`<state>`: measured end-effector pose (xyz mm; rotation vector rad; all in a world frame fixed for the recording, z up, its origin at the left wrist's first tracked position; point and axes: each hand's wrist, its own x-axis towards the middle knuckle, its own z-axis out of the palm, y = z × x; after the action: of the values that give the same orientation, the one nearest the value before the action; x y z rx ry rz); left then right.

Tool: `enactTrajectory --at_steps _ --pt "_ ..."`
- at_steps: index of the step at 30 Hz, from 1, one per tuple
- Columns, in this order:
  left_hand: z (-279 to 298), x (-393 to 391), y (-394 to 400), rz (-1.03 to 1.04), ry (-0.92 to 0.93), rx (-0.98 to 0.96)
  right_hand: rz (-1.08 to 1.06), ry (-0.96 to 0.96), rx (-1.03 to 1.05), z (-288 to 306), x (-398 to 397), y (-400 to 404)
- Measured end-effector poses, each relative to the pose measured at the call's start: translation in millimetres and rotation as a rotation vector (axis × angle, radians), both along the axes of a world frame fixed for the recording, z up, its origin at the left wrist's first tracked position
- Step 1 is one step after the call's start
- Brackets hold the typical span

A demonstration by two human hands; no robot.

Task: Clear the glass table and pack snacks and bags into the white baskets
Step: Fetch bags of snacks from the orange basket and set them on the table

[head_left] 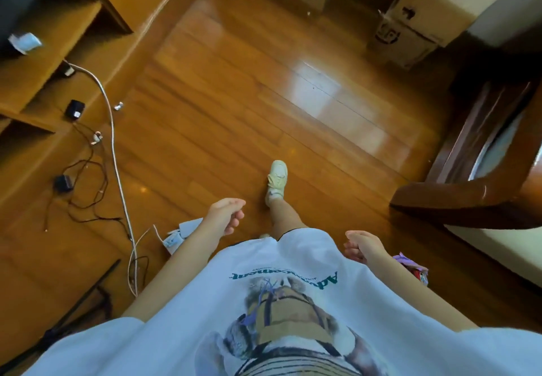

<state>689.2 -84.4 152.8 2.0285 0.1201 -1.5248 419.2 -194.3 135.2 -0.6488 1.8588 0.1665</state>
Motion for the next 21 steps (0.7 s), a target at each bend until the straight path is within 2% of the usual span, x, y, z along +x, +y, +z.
enactTrajectory --at_steps 9,15,21 --pt "-9.7 107.1 -58.3 0.203 -0.06 0.115 0.136 -0.012 0.02 -11.5 127.3 -152.8" --pt "-7.8 171.7 -90.2 0.384 -0.13 0.124 0.368 -0.125 -0.025 -10.1 246.5 -254.4" --pt "-23.8 206.9 -92.5 0.659 -0.054 0.226 0.613 -0.255 -0.058 5.0 361.8 -318.0"
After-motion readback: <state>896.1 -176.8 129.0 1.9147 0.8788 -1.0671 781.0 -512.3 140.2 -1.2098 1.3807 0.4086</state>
